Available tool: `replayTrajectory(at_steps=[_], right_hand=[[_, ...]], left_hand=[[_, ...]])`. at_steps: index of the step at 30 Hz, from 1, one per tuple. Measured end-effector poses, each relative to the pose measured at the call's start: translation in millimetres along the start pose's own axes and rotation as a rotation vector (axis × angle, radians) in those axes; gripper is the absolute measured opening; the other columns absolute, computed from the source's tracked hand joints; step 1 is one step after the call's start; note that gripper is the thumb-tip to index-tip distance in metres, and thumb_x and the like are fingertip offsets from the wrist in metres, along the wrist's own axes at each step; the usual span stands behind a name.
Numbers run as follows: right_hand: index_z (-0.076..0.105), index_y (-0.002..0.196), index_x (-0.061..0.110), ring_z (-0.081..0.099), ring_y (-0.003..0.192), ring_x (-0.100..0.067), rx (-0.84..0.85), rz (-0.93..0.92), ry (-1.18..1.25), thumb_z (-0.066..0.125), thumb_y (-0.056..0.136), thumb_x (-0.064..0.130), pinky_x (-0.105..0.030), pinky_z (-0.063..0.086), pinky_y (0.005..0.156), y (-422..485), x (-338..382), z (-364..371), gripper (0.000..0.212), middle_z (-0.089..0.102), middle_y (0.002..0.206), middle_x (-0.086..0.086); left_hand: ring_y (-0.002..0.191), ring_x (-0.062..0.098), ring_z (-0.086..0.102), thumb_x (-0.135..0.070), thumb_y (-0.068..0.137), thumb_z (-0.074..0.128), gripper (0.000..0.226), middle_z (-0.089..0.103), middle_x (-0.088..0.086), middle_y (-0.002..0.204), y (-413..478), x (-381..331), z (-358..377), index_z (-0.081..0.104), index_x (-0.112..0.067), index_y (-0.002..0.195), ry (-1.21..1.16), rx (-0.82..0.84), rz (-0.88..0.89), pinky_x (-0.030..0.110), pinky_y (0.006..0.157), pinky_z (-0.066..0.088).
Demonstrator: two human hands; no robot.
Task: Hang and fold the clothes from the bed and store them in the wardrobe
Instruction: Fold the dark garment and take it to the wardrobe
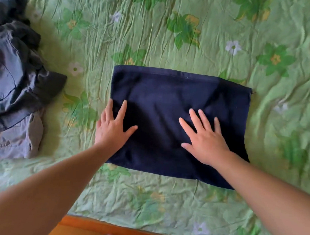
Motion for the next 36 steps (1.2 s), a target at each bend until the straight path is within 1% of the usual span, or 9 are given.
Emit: replayTrajectory(at_steps=[3,7,11,16,20,23,27,32,36], right_hand=[[-0.013,0.157,0.04,-0.008,0.154,-0.03,0.071,0.103,-0.047,0.043,0.095,0.065,-0.063,0.013,0.118,0,6,9,0.087,-0.019,0.166,-0.004],[0.054,0.122,0.026,0.043,0.115,-0.03,-0.101,0.042,-0.138,0.056,0.091,0.042,-0.046,0.037,0.093,33,37,-48,0.034,0.044,0.126,-0.007],[0.047,0.122,0.024,0.044,0.096,-0.027,-0.158,-0.189,-0.105,0.051,0.096,0.021,-0.041,0.037,0.079,84,95,-103,0.027,0.047,0.108,-0.005],[0.025,0.151,0.039,0.051,0.095,-0.035,0.038,-0.261,-0.137,0.033,0.107,0.043,-0.037,0.034,0.06,155,180,-125,0.045,0.055,0.125,-0.014],[0.053,0.123,0.024,0.058,0.094,-0.035,0.031,-0.153,-0.211,0.029,0.099,0.068,-0.036,0.028,0.054,178,212,-117,0.056,0.061,0.104,-0.011],[0.056,0.097,0.02,0.053,0.086,-0.033,0.035,-0.003,-0.147,0.048,0.097,0.056,-0.034,0.03,0.053,176,208,-118,0.037,0.05,0.088,-0.004],[0.056,0.091,0.017,0.055,0.083,-0.033,0.023,0.085,0.043,0.057,0.088,0.018,-0.035,0.041,0.061,159,174,-126,0.003,0.053,0.09,-0.007],[0.057,0.109,0.014,0.061,0.091,-0.034,-0.075,0.145,0.274,0.057,0.091,0.016,-0.039,0.052,0.076,122,118,-130,0.018,0.063,0.102,-0.012],[0.055,0.091,0.02,0.06,0.089,-0.03,-0.191,0.212,0.459,0.063,0.086,0.022,-0.035,0.047,0.075,85,55,-124,0.01,0.064,0.096,-0.007]], left_hand=[[0.126,0.033,0.045,-0.061,0.076,0.074,0.102,0.037,0.01,0.141,-22,19,6,0.013,-0.035,0.154,-0.216,-0.022,-0.214,0.049,0.099,0.047],[0.095,0.022,0.066,-0.042,0.076,0.081,0.063,0.062,-0.008,0.102,-36,42,8,0.045,-0.028,0.126,-0.504,0.046,-0.365,0.034,0.071,0.05],[0.077,0.012,0.065,-0.038,0.075,0.08,0.046,0.061,-0.012,0.083,-43,53,5,0.048,-0.033,0.107,-0.641,0.097,-0.461,0.028,0.057,0.048],[0.075,0.012,0.066,-0.04,0.073,0.076,0.041,0.066,-0.008,0.084,-50,57,7,0.052,-0.028,0.104,-0.69,0.152,-0.491,0.03,0.06,0.052],[0.068,0.012,0.063,-0.033,0.076,0.074,0.023,0.064,-0.007,0.076,-59,59,7,0.056,-0.024,0.087,-0.759,0.191,-0.416,0.026,0.054,0.048],[0.068,0.02,0.066,-0.026,0.081,0.07,0.017,0.065,-0.003,0.075,-71,54,1,0.058,-0.02,0.091,-0.844,0.201,-0.343,0.032,0.056,0.053],[0.069,0.023,0.064,-0.025,0.084,0.068,0.024,0.064,-0.002,0.075,-93,26,-12,0.054,-0.024,0.103,-0.866,0.163,-0.213,0.044,0.064,0.054],[0.065,0.015,0.052,-0.025,0.085,0.067,0.031,0.057,-0.007,0.077,-113,-42,-16,0.047,-0.025,0.11,-0.816,0.126,0.042,0.04,0.06,0.044],[0.079,0.015,0.048,-0.029,0.087,0.065,0.042,0.05,-0.008,0.092,-123,-111,-9,0.044,-0.022,0.122,-0.694,0.102,0.171,0.031,0.065,0.033]])
Point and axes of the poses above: each hand's wrist, its own y-axis towards the middle knuckle, its own z-axis out of the palm, x = y × z, the point moved 1 cm from there along y, towards the middle knuckle
